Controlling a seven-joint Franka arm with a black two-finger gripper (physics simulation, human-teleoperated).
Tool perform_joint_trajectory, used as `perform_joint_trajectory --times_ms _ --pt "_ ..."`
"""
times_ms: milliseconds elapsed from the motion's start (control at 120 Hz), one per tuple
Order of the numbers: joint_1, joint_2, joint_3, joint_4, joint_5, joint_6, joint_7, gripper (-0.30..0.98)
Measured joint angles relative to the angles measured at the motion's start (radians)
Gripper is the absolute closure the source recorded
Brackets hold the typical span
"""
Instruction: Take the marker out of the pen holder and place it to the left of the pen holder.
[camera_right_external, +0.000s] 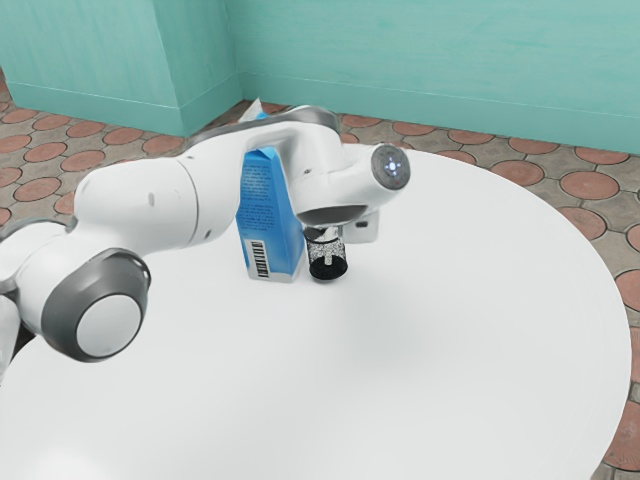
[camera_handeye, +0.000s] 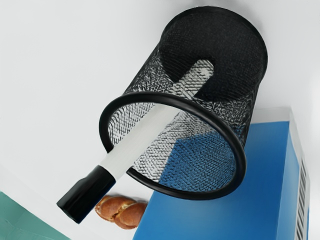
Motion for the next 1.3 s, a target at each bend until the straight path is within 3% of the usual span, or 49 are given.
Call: perform_joint_trajectory --times_ms 150,417,900,1300 --pt "0.039 0.052 0.0 0.002 0.064 0.103 0.145 0.0" --pt "0.06 0.116 0.0 0.07 0.102 0.217 0.341 0.0" --pt "0.082 0.144 -0.001 0.102 0.119 0.288 0.552 0.0" --pt "0.109 0.145 -0.002 0.094 0.119 0.296 0.643 0.13"
